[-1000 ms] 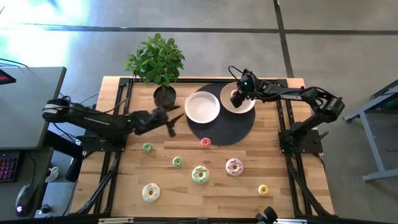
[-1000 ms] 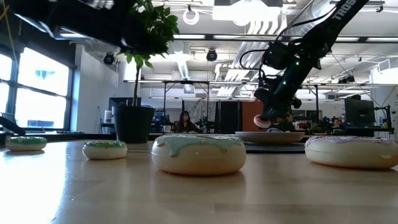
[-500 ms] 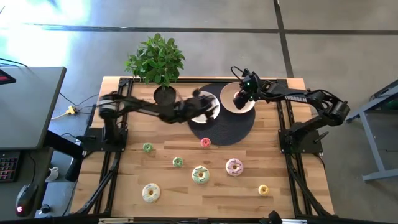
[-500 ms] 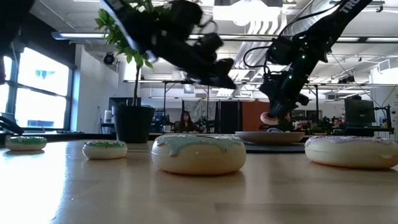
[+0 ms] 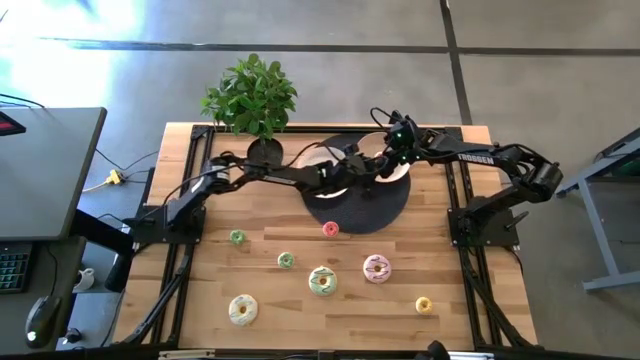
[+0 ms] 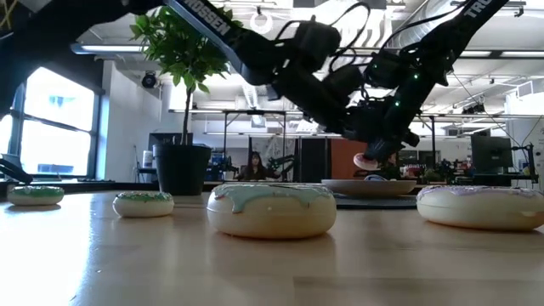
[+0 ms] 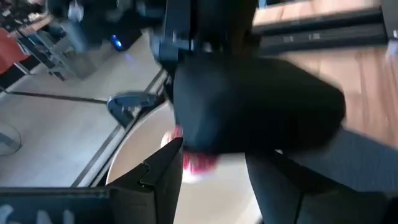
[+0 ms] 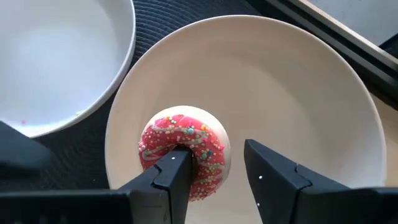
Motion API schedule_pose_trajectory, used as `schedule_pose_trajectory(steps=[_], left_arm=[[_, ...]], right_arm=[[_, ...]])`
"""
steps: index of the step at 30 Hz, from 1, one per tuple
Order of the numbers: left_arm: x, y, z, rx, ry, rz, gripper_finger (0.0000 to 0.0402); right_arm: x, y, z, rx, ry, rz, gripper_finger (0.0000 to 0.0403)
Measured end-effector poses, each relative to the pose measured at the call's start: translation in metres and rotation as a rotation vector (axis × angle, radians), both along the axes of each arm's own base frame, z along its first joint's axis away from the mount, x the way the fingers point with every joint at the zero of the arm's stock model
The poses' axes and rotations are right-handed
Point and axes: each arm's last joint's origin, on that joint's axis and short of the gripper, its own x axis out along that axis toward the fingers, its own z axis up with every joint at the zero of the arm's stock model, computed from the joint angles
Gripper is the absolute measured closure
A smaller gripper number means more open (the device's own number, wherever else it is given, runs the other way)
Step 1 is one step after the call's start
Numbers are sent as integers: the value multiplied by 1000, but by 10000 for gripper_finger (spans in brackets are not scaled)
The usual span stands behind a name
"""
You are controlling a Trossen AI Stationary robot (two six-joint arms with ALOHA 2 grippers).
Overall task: Pick & Place donuts
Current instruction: Put the right small pink donut on the brown plate, then put the small pink donut on the brown plate
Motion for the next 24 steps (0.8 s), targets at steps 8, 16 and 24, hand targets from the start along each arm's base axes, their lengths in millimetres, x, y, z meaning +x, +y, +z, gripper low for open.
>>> schedule_pose_trajectory(steps=[8,16,24], left_arm=[[4,20,-18,-17,25,23,231],[2,33,-28,-49,38,27,231],[1,33,-28,-41,67,61,231]], right_arm=[[3,1,1,23,-51,69,261],[4,-1,3,9,-81,88,261],[2,-4,3,-63,-12,12,260]])
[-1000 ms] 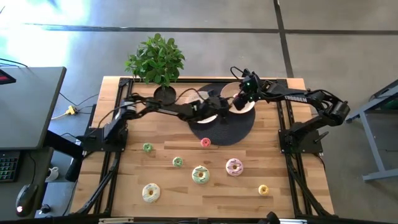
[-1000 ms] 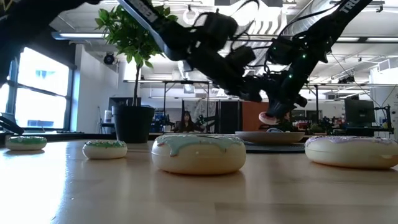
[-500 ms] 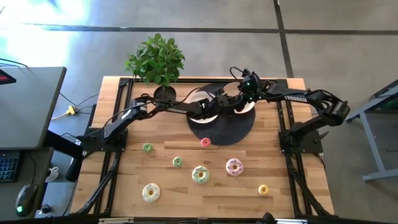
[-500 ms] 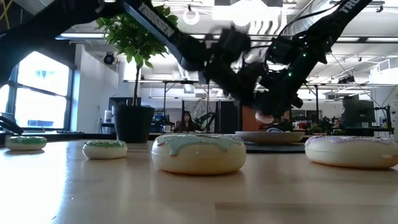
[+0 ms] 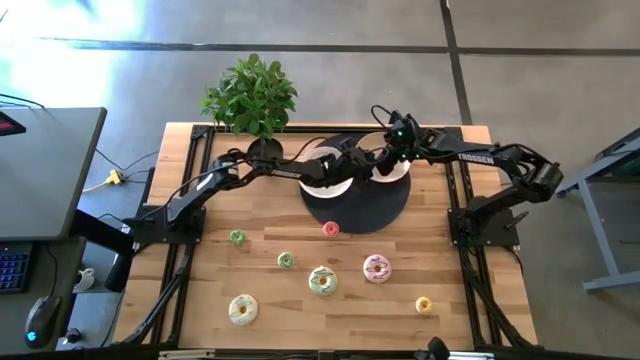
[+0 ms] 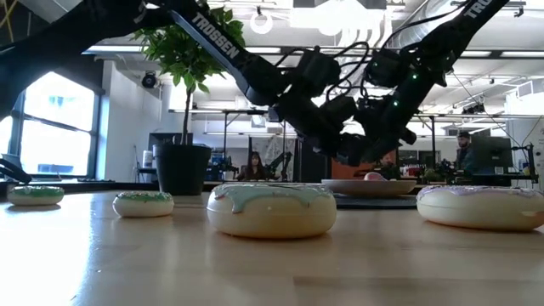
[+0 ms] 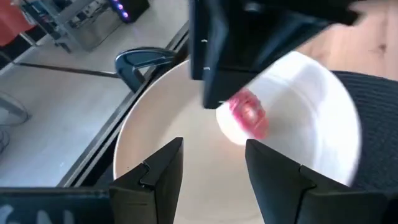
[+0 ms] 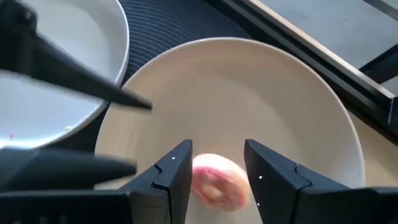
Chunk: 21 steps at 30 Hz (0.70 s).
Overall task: Pick & Place donuts
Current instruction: Put the small pink donut on the brown plate
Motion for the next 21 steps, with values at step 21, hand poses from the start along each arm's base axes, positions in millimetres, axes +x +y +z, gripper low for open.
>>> schedule_pose_trajectory(steps=[21], left_arm=[[-105,-58,94,-14,544,434,231]], right_arm=[[14,17,0,20,-20,183,265]])
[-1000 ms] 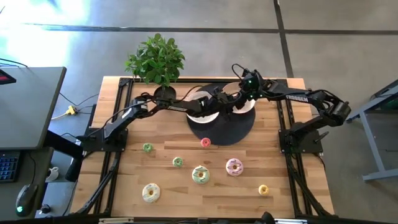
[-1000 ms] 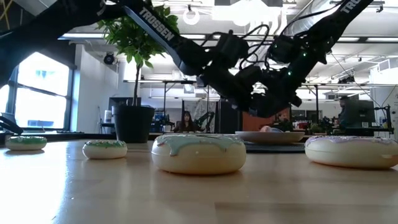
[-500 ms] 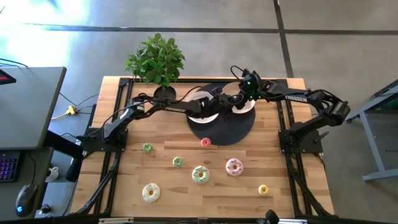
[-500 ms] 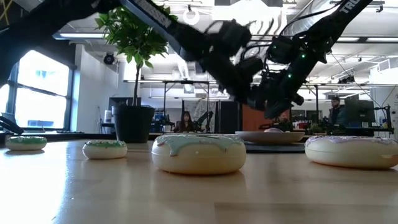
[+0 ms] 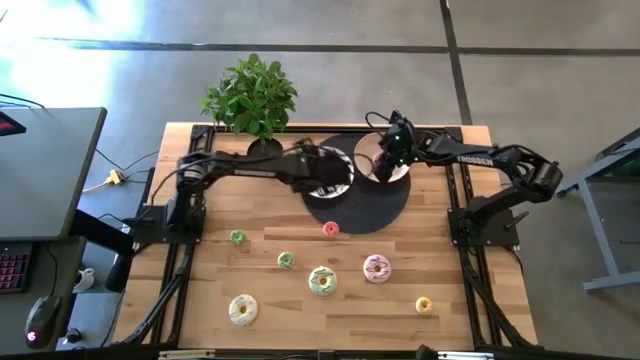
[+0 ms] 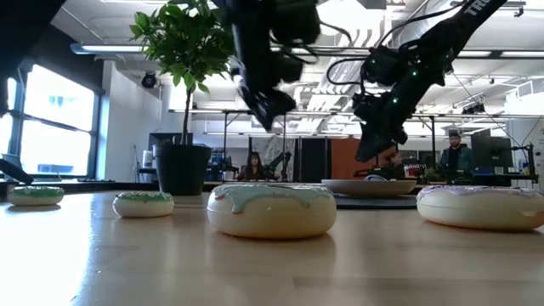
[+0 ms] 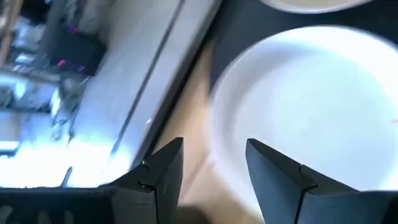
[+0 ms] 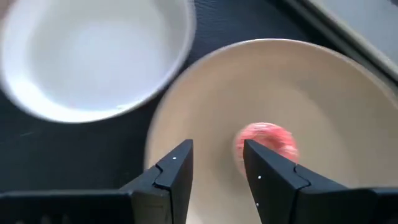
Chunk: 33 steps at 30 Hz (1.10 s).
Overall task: Pick & Place donuts
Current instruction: Put the small pink donut on the brown plate
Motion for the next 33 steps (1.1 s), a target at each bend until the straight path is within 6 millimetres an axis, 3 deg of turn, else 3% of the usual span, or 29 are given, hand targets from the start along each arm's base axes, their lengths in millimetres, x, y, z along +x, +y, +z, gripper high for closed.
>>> schedule_pose_trajectory(steps=[7,11,14,18,23,30,33], left_arm=[[-63,-18,50,19,124,103,231],[-99,-36,74,65,69,119,231],[-128,-50,80,61,-22,113,231],[-159,-63,66,36,-130,90,231],[-185,-72,32,-29,-240,38,231],[-203,-71,-12,-97,-277,37,231],[-202,-71,-19,-125,-311,38,231]], right_arm=[[25,29,6,28,-131,238,265],[40,55,9,48,-180,364,265],[49,78,9,89,-183,398,265],[59,107,11,111,-203,396,265],[71,133,11,137,-273,311,265],[88,145,-28,232,-203,218,266],[94,144,-41,296,-213,196,266]])
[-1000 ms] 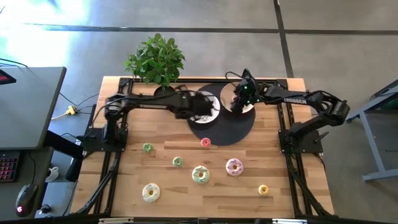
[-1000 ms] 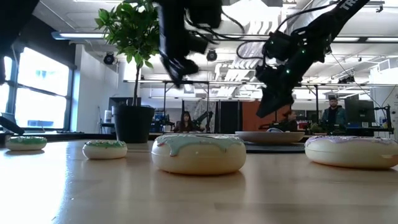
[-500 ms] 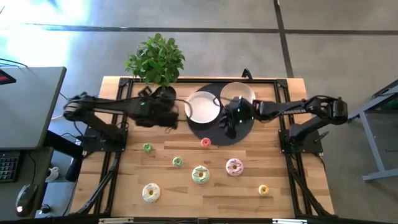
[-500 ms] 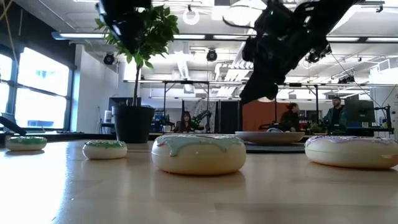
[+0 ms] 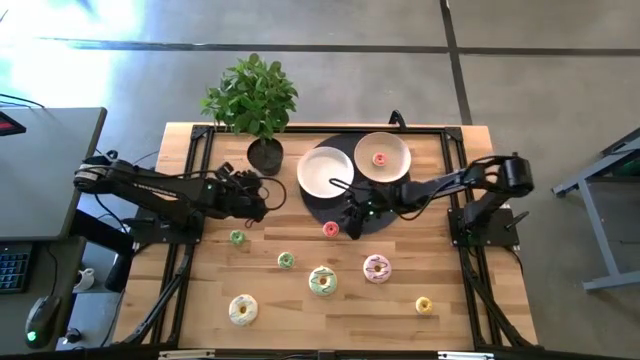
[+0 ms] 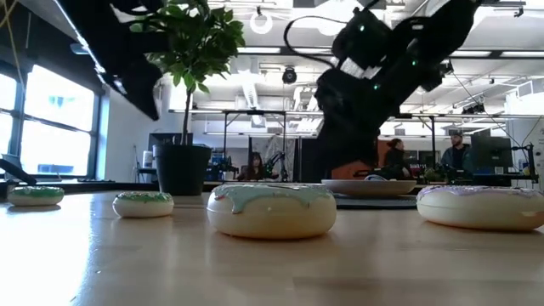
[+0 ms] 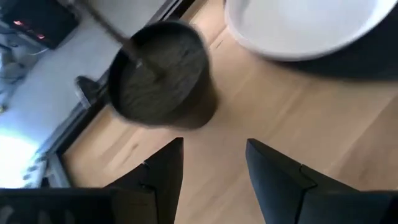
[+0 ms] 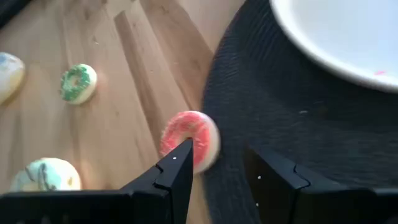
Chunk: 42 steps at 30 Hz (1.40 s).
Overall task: Pick & Place donuts
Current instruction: Put the small pink donut on the brown plate
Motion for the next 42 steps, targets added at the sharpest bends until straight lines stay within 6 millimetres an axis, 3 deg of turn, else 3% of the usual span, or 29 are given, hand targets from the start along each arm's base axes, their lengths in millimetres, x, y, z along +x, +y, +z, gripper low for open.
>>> schedule_pose_trajectory(steps=[8,17,21,26,28,42], left_arm=[[1,0,-2,18,-14,5,231],[2,0,-1,32,-22,5,231],[2,0,-1,32,-24,5,231],[2,0,-1,33,-26,5,231],[2,0,-1,33,-26,5,231],[3,0,-1,34,-32,6,231]], right_arm=[[10,0,-32,132,29,-32,266],[18,0,-38,132,-38,-3,270],[18,-2,-36,121,-51,0,306],[18,-4,-36,106,-56,26,385],[18,-3,-36,110,-58,40,395],[18,-2,-36,82,-63,99,285]])
